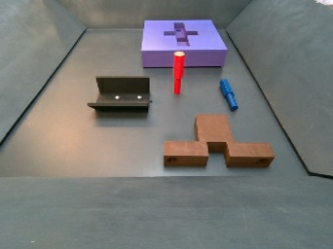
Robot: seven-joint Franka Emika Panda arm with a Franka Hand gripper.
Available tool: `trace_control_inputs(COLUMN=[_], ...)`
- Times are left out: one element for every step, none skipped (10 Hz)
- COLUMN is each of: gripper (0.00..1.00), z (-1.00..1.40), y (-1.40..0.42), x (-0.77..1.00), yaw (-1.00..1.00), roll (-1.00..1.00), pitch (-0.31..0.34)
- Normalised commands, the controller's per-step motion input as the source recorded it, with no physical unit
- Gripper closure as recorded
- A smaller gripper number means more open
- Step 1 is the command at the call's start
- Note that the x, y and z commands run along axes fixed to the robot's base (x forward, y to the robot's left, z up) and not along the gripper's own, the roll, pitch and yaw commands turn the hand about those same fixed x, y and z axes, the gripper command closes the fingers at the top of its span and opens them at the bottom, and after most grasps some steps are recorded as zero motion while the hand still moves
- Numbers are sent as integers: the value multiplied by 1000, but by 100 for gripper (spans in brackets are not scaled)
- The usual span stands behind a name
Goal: Pick up the green object. Move up. Move to above the board. Insert the green object.
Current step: Move to above the board, then insert the green object.
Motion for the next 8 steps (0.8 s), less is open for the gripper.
trace_control_inputs(gripper=[100, 100, 100, 100, 100, 100, 100, 100], z=[80, 0, -349, -729, -923, -880, -711, -674], y=[-256, -40, -177, -229, -140, -160, -129, -140], x=[90, 0, 69, 57, 294, 137, 0, 0], yaw=[-2, 0, 0, 0, 0, 0, 57, 171], roll=[53, 0, -117, -119, -80, -76, 0, 31], pitch=[120, 0, -109, -164, -109, -136, -171, -146])
